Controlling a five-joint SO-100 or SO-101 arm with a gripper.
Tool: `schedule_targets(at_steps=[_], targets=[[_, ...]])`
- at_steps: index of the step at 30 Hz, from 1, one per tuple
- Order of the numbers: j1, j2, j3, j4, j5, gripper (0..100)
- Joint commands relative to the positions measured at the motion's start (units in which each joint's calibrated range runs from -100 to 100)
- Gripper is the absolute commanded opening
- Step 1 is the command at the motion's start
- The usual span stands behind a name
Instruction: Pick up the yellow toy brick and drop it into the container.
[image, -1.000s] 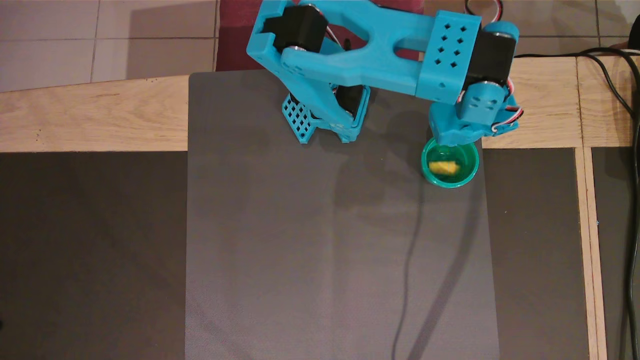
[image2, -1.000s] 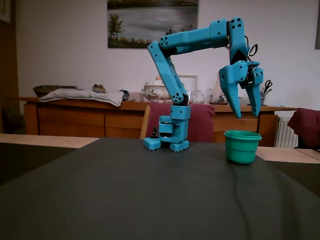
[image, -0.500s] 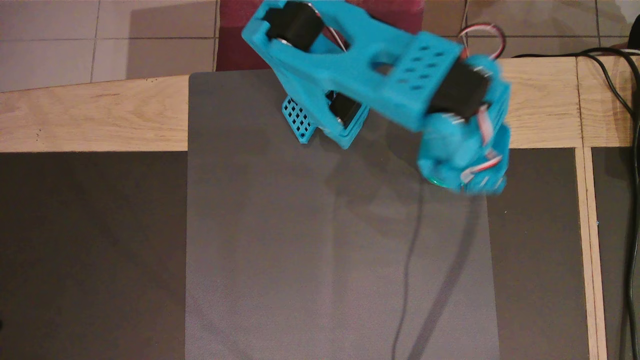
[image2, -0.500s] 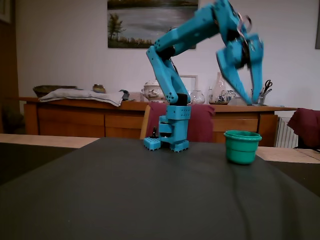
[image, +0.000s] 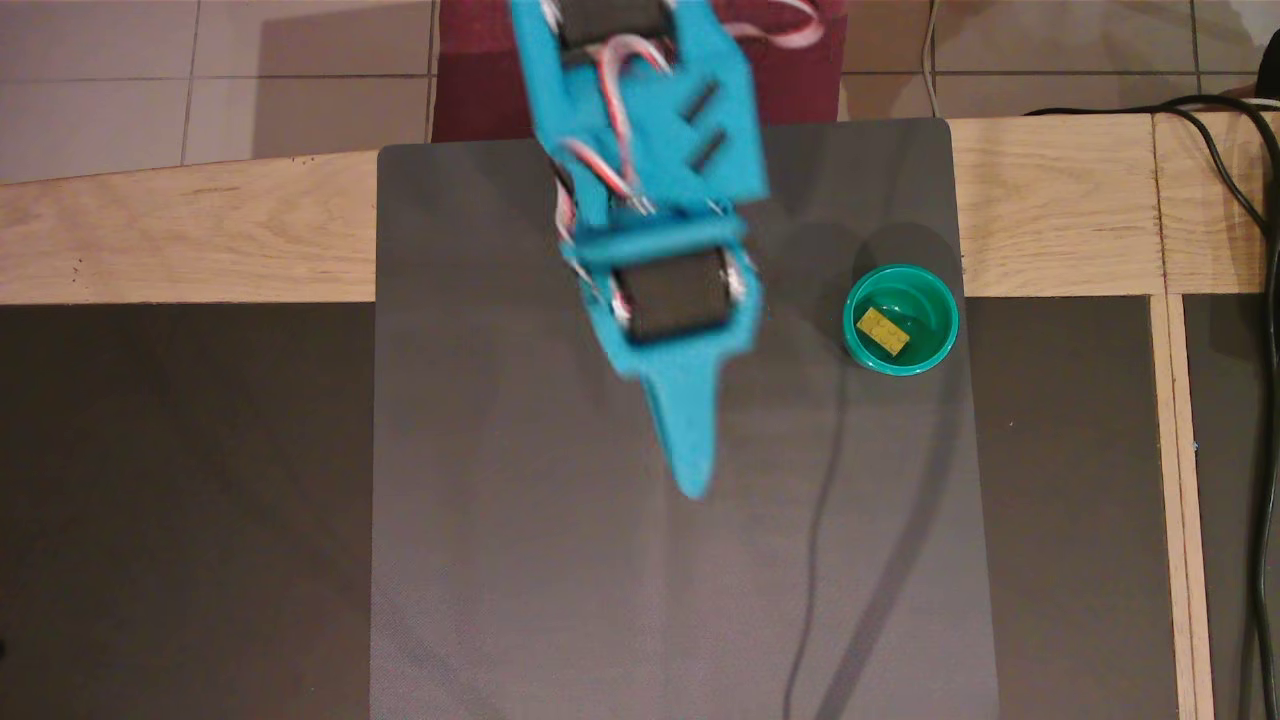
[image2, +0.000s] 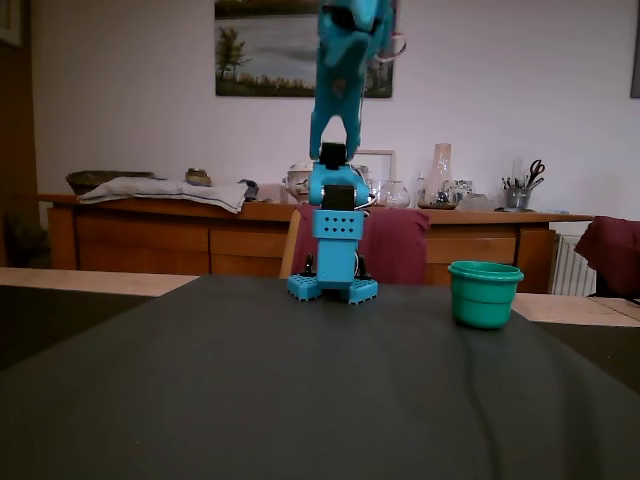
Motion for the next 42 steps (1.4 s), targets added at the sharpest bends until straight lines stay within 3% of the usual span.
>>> schedule_targets(at_steps=[1,8,12,15,24,42], targets=[[1.39,-6.89,10.21,-0.66,-0.30,0],[1.47,-28.90,34.94,-5.10,-1.97,0],[2.63,-27.04,40.36,-6.43,-3.33,0],[5.18,-27.89,47.12,-14.34,-4.80,0],[7.81,-27.97,68.15,-26.78,-3.12,0],[7.74,-27.89,69.51,-25.09,-2.65,0]])
